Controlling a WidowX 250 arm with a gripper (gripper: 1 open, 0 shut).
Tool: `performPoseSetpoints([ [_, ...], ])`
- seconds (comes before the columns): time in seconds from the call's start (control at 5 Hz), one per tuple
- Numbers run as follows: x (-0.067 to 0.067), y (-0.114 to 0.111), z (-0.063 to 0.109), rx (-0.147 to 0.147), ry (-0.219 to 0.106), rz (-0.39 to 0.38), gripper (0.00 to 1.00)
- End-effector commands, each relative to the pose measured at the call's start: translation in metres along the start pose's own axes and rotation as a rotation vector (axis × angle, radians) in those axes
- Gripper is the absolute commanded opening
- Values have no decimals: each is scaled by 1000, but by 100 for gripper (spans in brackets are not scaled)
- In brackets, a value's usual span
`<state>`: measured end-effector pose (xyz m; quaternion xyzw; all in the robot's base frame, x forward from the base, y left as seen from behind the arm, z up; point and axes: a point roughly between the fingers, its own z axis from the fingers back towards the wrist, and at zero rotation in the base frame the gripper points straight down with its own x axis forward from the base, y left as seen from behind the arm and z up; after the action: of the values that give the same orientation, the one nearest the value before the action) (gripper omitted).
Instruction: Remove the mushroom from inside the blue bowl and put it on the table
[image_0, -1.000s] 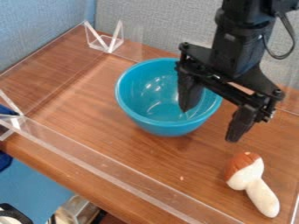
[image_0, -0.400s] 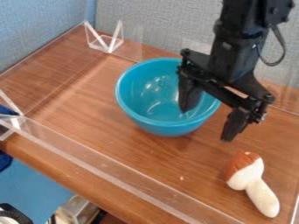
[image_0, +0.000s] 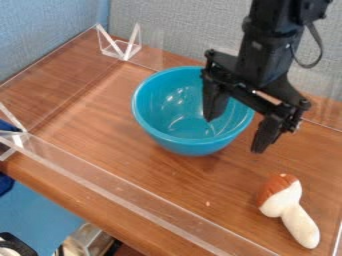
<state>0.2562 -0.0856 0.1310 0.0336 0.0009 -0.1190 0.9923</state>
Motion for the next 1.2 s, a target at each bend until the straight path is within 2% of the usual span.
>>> performPoseSetpoints([
  [0.0, 3, -4, 17, 8, -45, -5, 100],
  [0.2, 1, -8, 17, 14, -44, -5, 100],
  [0.4, 1, -7, 13, 4, -45, -9, 100],
  [0.6, 1, -2, 8, -15, -51, -6, 100],
  [0.8, -2, 1, 9, -31, -62, 1, 100],
  [1.0, -1, 3, 10, -25, -62, 1, 100],
])
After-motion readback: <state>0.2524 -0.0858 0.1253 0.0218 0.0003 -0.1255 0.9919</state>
